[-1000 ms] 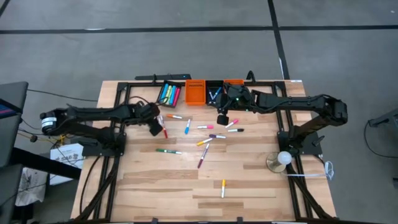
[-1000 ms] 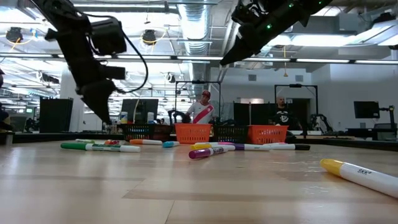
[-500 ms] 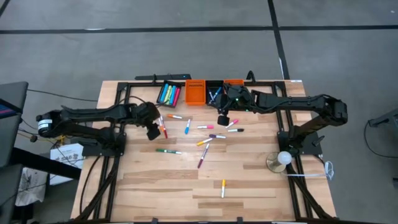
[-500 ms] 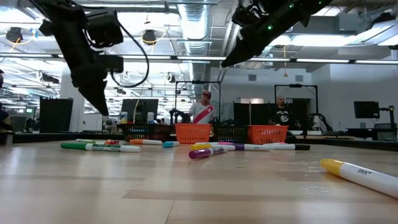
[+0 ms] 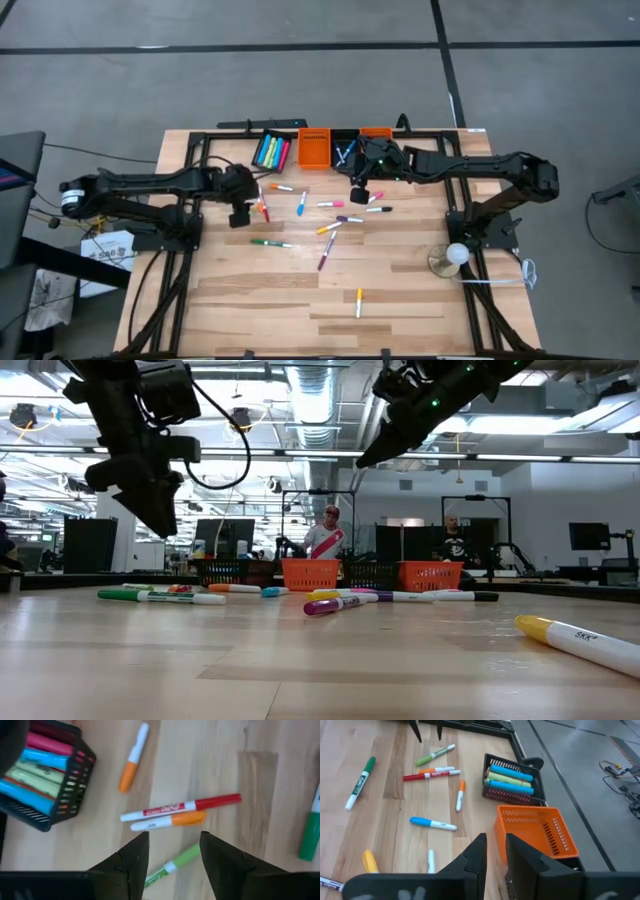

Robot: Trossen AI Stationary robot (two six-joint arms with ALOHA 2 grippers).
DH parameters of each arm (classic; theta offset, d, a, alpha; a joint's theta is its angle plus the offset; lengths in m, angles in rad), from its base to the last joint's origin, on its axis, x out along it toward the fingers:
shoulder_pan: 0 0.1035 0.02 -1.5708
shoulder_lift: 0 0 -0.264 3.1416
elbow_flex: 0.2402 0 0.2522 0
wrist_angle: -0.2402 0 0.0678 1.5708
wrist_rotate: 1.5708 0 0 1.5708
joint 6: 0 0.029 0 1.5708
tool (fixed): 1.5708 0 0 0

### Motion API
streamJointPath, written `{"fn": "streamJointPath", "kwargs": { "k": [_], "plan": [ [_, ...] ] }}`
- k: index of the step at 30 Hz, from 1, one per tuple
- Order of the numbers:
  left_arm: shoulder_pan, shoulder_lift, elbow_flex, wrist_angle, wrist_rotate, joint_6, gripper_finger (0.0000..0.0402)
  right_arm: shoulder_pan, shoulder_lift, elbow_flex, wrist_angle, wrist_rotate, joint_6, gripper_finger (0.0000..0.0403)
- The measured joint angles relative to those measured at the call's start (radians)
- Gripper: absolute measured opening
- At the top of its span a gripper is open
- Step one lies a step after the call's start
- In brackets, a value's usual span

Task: Pick & Place Markers
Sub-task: Put the small light green marker pen into the right black basket

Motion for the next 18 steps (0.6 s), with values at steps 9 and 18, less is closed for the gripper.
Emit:
{"fn": "streamJointPath", "kwargs": {
  "k": [9,18],
  "plan": [
    [0.001,0.019,0.000,-0.043,-0.078,0.219,0.0173,0.000,0.000,0.000,-0.011,-0.002,0.000,0.0063],
    [0.007,0.039,-0.049,-0.039,-0.065,0.327,0.0173,0.000,0.000,0.000,-0.011,-0.002,0.007,0.0063]
  ]
}}
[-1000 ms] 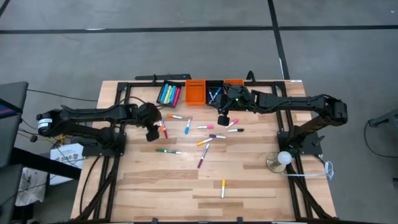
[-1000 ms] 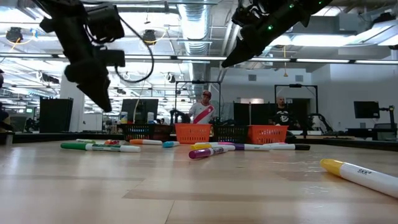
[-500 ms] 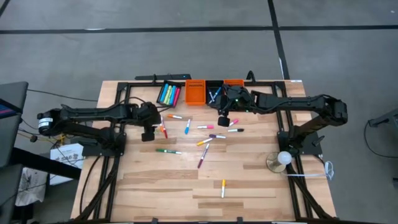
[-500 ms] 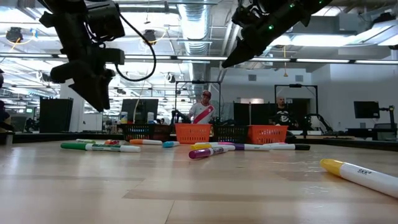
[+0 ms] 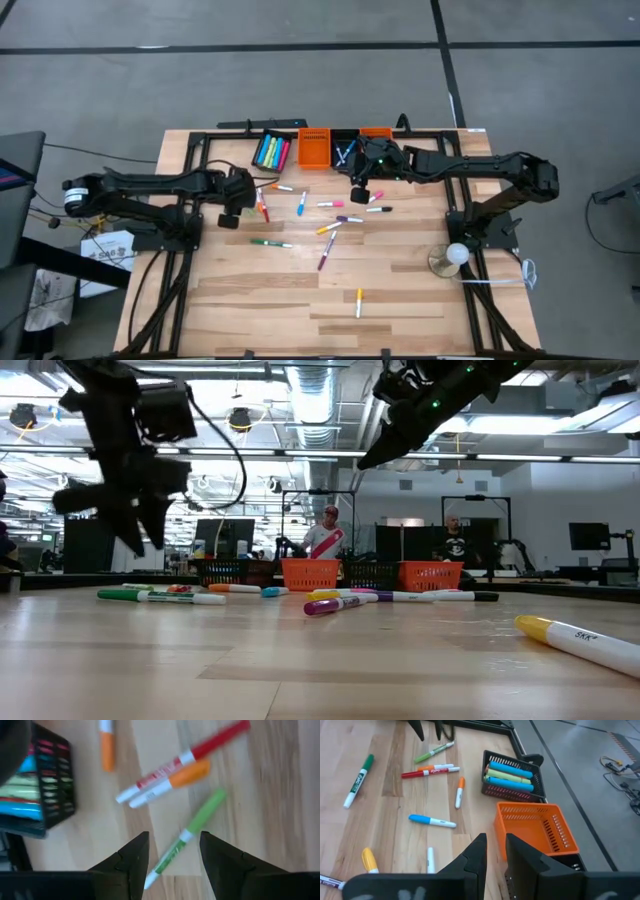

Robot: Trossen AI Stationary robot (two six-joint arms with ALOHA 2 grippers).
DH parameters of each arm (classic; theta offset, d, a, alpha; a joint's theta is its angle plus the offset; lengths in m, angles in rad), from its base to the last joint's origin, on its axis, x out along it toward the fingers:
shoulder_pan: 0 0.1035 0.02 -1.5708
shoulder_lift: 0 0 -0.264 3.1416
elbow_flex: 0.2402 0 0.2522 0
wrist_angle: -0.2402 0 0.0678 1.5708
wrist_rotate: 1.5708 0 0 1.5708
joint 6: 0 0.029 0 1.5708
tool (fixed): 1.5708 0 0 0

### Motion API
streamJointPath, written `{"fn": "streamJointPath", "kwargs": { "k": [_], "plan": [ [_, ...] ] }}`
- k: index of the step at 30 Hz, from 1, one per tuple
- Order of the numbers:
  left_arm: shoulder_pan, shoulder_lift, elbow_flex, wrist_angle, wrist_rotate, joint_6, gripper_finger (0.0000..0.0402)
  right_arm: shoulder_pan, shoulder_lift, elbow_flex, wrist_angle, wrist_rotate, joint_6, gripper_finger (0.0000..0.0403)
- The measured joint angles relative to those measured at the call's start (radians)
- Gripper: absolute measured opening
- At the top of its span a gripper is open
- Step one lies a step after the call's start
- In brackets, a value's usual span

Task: Pick & Place Markers
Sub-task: Put the small light green marker pen into the right black basket

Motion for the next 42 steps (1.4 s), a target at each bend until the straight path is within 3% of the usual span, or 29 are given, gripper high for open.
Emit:
{"fn": "streamJointPath", "kwargs": {
  "k": [15,25,34,38,42],
  "plan": [
    [0.026,0.055,-0.119,0.214,0.016,0.024,0.0173,0.000,0.000,0.000,0.009,0.000,-0.007,0.0063],
    [0.087,0.178,-0.112,0.213,0.078,0.021,0.0173,0.000,0.000,0.000,0.009,0.000,-0.010,0.0063],
    [0.095,0.184,-0.115,0.216,0.093,0.016,0.0172,0.000,0.000,0.000,0.009,0.000,-0.009,0.0063],
    [0.095,0.184,-0.115,0.215,0.104,0.016,0.0150,0.000,0.000,0.000,0.009,0.000,-0.009,0.0063],
    [0.096,0.187,-0.103,0.198,0.142,0.025,0.0103,0.000,0.000,0.000,0.009,0.000,-0.010,0.0063]
  ]
}}
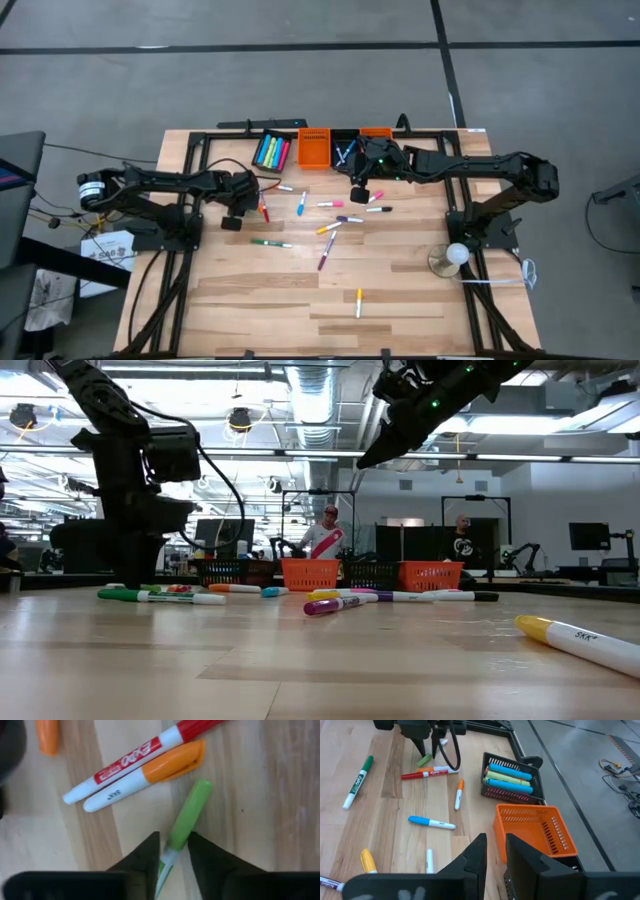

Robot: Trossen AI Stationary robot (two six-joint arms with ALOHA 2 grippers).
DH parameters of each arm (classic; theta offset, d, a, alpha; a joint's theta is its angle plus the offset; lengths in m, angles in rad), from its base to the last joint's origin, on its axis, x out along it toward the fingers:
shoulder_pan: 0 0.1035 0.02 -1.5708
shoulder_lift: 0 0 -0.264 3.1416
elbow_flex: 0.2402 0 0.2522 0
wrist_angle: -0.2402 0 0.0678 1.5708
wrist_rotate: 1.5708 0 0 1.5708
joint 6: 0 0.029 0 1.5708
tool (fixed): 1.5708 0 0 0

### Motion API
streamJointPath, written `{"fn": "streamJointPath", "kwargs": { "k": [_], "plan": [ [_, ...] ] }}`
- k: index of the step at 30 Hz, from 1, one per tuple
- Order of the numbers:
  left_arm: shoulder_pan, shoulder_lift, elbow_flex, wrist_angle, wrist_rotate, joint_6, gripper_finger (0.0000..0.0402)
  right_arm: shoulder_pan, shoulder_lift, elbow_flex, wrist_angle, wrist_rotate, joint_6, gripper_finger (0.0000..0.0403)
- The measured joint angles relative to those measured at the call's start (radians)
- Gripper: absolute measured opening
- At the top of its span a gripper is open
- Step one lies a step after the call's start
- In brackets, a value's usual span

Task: Pick & Place Markers
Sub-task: Put the small light green marker pen into the right black basket

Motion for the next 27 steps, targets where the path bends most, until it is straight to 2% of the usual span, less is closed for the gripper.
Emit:
{"fn": "streamJointPath", "kwargs": {
  "k": [6,9,14,22,27],
  "plan": [
    [0.000,0.003,0.021,-0.024,0.015,0.000,0.0028,0.000,0.000,0.000,0.000,0.000,0.000,0.0063],
    [0.000,0.004,0.034,-0.022,0.017,0.000,0.0028,0.000,0.000,0.000,0.002,0.000,0.000,0.0063],
    [-0.001,0.004,0.061,-0.018,-0.001,-0.005,0.0054,0.000,0.000,0.000,0.007,0.000,0.002,0.0063],
    [-0.001,0.001,0.120,-0.057,-0.063,-0.029,0.0030,0.000,0.000,0.000,0.010,0.000,0.071,0.0063],
    [-0.025,-0.063,0.153,-0.056,-0.066,-0.084,0.0045,0.000,0.000,0.000,0.057,-0.001,0.099,0.0063]
  ]
}}
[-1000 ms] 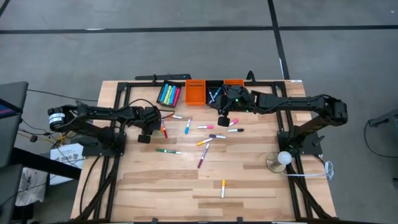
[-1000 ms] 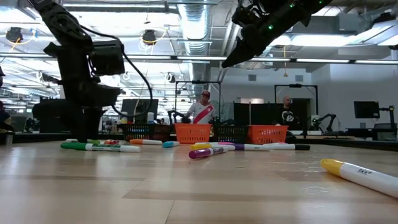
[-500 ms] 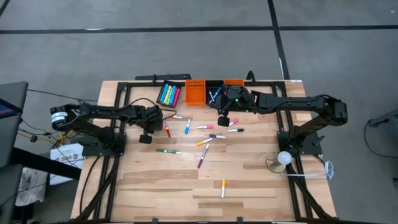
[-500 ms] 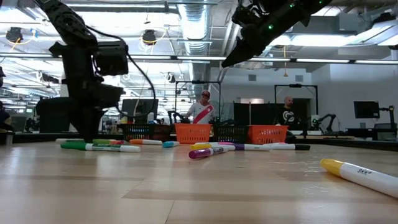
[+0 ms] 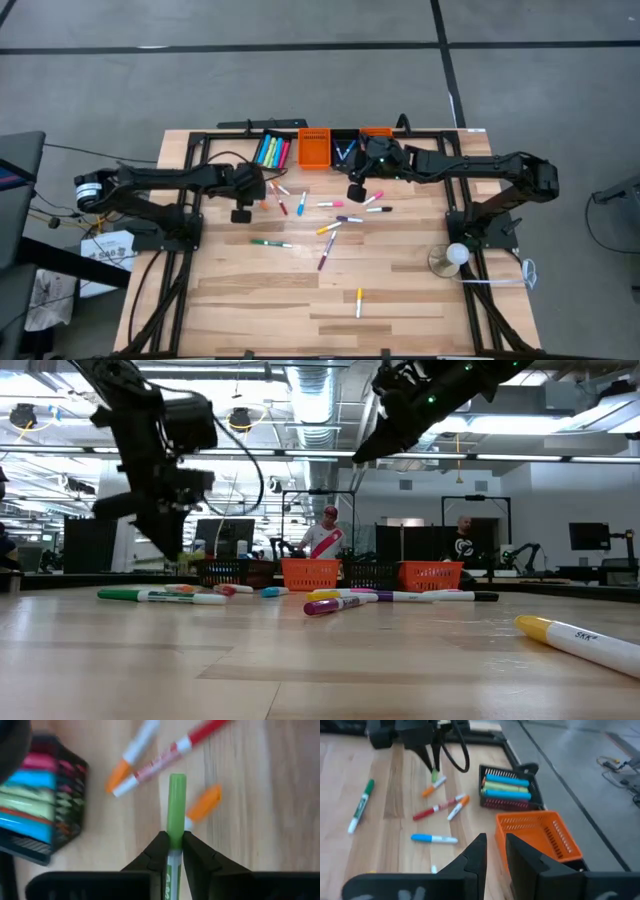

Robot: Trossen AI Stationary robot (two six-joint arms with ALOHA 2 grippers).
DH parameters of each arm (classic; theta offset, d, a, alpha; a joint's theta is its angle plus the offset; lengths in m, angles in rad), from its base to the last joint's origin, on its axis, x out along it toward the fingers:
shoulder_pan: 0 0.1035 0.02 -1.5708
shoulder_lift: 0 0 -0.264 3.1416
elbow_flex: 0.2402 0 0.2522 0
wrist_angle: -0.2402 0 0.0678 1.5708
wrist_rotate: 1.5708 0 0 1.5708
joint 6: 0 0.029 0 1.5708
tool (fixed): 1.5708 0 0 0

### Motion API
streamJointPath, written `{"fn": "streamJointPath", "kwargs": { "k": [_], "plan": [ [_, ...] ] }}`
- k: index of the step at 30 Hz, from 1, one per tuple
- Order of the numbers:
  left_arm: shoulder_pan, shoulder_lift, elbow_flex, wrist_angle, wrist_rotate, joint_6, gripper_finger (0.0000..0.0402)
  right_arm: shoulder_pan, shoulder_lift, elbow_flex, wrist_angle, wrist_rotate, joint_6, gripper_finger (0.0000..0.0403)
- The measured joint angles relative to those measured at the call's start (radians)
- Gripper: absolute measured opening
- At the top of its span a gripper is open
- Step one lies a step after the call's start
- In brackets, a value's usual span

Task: Pick & Place Markers
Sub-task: Put the small light green marker pen into the right black basket

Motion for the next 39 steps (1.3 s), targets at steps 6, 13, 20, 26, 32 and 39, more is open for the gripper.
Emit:
{"fn": "streamJointPath", "kwargs": {
  "k": [6,13,20,26,32,39],
  "plan": [
    [-0.067,-0.157,0.006,0.158,-0.002,-0.098,0.0038,0.000,0.000,-0.045,0.173,-0.158,0.046,0.0063],
    [-0.174,-0.294,-0.042,0.600,0.119,-0.150,0.0044,0.000,0.000,-0.155,0.503,-0.326,0.095,0.0063],
    [-0.273,-0.269,-0.124,0.929,0.181,-0.158,0.0041,0.001,0.000,-0.194,0.569,-0.431,0.088,0.0063],
    [-0.311,-0.167,-0.150,1.132,0.184,-0.157,0.0047,0.035,0.015,-0.196,0.616,-0.450,0.054,0.0063],
    [-0.313,-0.070,-0.150,1.262,0.178,-0.205,0.0046,0.102,0.082,-0.186,0.726,-0.443,-0.027,0.0063],
    [-0.311,-0.001,-0.145,1.346,0.167,-0.210,0.0048,0.107,0.164,-0.160,0.808,-0.430,-0.039,0.0063]
  ]
}}
